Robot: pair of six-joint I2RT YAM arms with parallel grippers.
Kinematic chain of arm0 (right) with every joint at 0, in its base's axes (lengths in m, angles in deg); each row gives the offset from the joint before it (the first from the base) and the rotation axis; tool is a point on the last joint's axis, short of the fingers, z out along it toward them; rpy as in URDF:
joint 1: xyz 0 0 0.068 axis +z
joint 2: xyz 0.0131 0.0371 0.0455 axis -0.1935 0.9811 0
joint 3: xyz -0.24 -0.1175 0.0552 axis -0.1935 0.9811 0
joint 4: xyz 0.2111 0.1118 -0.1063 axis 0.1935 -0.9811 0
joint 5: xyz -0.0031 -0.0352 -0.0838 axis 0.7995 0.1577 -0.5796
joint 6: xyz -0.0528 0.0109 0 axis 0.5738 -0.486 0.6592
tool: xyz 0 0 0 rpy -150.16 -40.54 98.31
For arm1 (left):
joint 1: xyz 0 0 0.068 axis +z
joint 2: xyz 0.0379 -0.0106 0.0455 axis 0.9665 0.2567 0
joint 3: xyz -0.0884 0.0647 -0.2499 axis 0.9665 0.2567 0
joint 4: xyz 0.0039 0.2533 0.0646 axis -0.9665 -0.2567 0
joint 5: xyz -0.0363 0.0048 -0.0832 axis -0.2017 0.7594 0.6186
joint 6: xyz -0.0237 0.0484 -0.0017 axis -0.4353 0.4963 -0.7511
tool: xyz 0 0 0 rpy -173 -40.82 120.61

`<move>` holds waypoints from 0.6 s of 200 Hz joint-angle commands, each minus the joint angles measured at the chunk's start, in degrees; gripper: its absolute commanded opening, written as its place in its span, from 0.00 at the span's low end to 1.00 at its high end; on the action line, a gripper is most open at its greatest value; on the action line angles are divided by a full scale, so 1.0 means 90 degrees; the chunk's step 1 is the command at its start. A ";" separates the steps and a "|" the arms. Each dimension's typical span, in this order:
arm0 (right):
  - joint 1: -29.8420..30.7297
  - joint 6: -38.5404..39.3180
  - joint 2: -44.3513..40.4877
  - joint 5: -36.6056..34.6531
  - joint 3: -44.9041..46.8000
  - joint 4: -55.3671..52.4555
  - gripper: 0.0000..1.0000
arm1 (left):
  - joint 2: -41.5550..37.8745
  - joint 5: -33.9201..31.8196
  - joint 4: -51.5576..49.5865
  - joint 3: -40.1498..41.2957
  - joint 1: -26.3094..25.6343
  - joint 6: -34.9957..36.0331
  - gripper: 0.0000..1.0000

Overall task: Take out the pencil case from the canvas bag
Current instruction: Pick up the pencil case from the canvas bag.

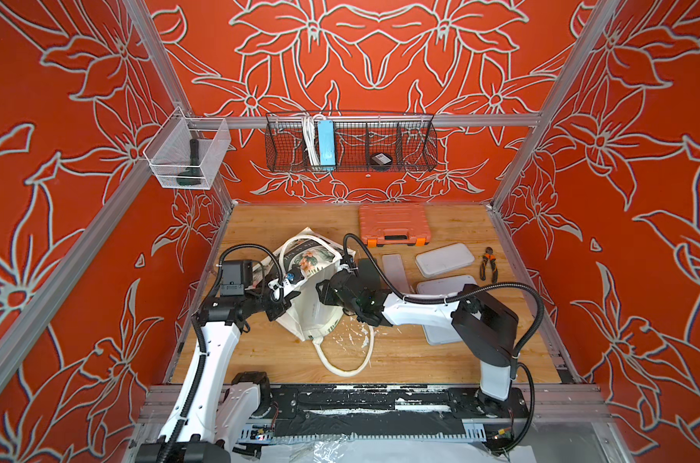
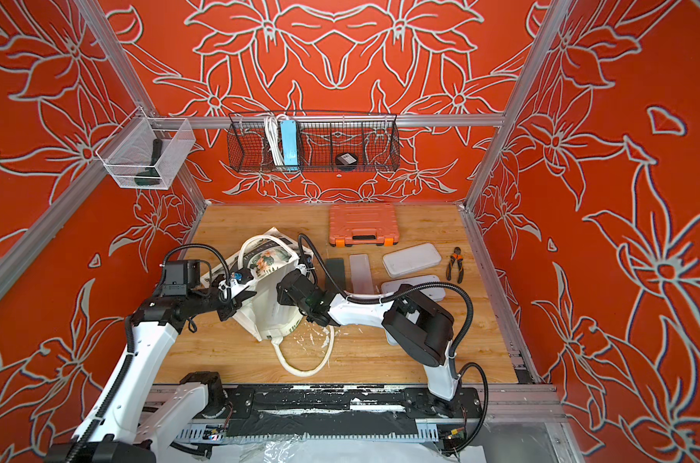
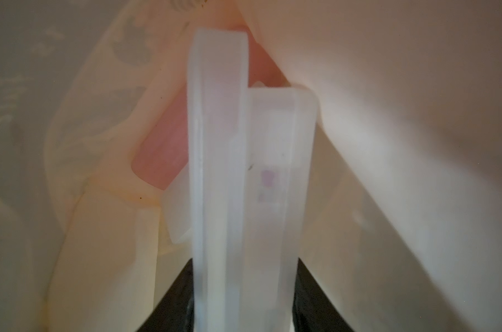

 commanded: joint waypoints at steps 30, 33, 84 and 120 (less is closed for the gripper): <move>0.0075 0.0045 0.0329 0.0793 0.0392 -0.0688 0.74 | -0.0230 0.0377 -0.0213 0.0133 -0.0034 -0.0163 0.00; 0.0072 0.0041 0.0305 0.0820 0.0426 -0.0610 0.75 | -0.0238 0.0401 -0.0222 0.0119 -0.0030 -0.0197 0.00; 0.0067 -0.0127 -0.0293 0.0996 0.1113 0.0306 0.79 | -0.0270 0.0579 -0.0165 0.0009 -0.0068 -0.0545 0.00; 0.0067 -0.0268 -0.0655 0.0987 0.1288 -0.0014 0.83 | -0.0284 0.0545 -0.0155 -0.0016 -0.0068 -0.0588 0.00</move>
